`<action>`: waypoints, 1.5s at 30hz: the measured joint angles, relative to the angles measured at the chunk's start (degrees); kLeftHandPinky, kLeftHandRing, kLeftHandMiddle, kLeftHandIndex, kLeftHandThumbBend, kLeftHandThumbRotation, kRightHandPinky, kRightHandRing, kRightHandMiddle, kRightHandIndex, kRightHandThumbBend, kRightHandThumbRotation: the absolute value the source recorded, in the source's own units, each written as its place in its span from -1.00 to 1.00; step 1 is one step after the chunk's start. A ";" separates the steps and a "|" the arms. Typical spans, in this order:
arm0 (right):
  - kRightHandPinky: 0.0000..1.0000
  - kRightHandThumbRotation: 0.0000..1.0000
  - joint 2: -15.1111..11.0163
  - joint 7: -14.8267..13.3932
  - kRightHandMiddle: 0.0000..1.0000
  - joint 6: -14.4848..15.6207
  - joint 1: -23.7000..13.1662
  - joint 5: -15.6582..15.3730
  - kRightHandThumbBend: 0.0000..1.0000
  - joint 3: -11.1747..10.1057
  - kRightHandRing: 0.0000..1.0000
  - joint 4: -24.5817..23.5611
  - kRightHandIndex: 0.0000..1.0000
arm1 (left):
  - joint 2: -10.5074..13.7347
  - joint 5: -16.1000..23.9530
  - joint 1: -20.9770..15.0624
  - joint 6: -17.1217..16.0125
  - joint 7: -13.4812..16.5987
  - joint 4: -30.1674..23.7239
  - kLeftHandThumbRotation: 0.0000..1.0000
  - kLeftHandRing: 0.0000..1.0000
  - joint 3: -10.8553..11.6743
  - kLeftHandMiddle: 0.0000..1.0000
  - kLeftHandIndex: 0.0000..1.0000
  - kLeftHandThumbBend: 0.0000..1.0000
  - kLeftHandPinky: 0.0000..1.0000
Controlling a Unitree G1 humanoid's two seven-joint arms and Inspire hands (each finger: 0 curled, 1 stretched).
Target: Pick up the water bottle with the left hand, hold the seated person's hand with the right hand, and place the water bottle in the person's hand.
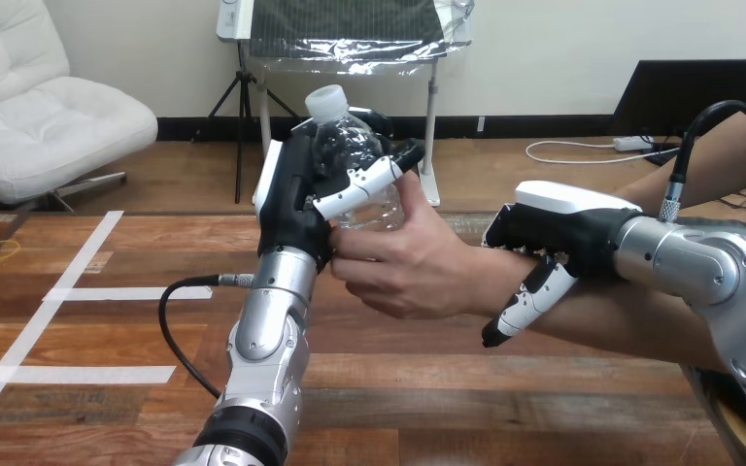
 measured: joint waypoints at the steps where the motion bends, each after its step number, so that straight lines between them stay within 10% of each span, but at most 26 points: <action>1: -0.48 -0.63 0.00 0.00 -0.21 0.00 0.00 -0.02 0.63 0.00 -0.35 0.06 -0.22 | -0.01 0.01 0.00 0.00 -0.03 -0.08 -1.00 -0.27 -0.17 -0.18 -0.13 0.37 -0.35; 24: -0.49 -0.66 -0.29 -0.01 -0.23 -0.26 0.02 0.56 0.62 -0.11 -0.37 0.44 -0.26 | -0.16 0.26 0.04 0.03 -1.20 -2.22 -1.00 -0.25 -2.81 -0.16 -0.14 0.41 -0.35; 33: -0.43 -0.53 -0.70 0.03 -0.16 -0.61 0.16 1.18 0.66 -0.32 -0.30 0.57 -0.19 | -0.08 0.33 0.04 1.52 -1.53 -2.82 -0.29 -0.04 -3.18 0.06 0.10 0.56 -0.17; 45: -0.20 0.19 -2.73 3.65 0.14 -0.56 0.27 2.51 0.98 -0.57 -0.01 0.30 0.30 | 0.14 0.97 0.68 3.41 -1.89 -4.64 0.58 0.48 -4.73 0.47 0.45 0.66 0.38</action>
